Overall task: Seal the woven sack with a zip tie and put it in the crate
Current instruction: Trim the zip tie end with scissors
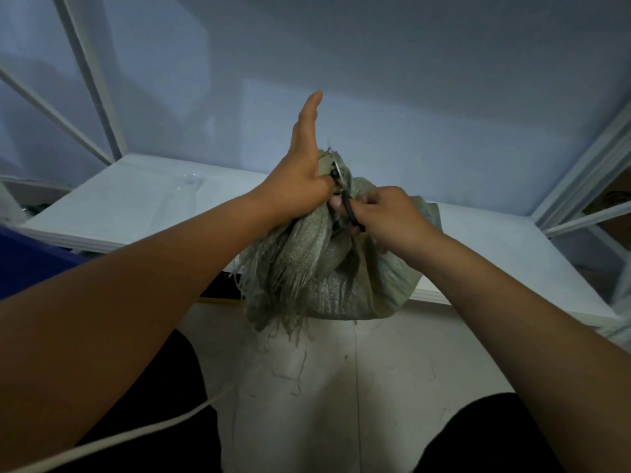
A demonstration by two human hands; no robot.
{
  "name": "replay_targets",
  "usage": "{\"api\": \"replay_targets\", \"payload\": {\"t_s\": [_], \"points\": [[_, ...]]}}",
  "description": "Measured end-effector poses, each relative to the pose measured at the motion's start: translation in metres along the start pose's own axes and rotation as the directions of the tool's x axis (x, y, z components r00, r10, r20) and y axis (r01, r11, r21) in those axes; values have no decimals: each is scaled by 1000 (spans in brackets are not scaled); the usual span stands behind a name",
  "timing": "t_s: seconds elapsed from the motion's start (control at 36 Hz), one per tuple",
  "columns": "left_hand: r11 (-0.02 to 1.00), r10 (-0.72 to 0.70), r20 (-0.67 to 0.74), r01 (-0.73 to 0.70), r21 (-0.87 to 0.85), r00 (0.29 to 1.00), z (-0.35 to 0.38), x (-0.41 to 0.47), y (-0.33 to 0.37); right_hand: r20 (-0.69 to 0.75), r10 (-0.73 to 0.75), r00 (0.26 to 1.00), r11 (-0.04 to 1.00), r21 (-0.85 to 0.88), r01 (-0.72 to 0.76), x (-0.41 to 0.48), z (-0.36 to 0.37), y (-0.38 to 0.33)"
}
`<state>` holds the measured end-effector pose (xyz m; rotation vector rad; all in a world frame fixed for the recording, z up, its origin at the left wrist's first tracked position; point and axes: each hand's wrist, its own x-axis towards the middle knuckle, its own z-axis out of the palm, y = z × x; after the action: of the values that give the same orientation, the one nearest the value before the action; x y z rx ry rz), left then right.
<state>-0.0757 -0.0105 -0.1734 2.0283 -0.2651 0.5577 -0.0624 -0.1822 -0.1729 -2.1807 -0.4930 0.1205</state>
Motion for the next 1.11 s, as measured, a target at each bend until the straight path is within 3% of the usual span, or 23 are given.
{"api": "replay_targets", "payload": {"t_s": [0.33, 0.44, 0.72, 1.11], "points": [[1000, -21, 44, 22, -15, 999, 7, 2, 9, -32, 11, 999, 999, 32, -10, -9, 0, -1], [1000, 10, 13, -9, -26, 1000, 8, 3, 11, -77, 22, 997, 993, 119, -12, -11, 1, -1], [997, 8, -21, -10, -82, 1000, 8, 2, 9, -18, 239, 971, 935, 274, -225, -16, 2, -21], [996, 9, -7, -9, -86, 1000, 10, 3, 10, -63, 219, 974, 941, 277, -194, -18, 8, -17]]}}
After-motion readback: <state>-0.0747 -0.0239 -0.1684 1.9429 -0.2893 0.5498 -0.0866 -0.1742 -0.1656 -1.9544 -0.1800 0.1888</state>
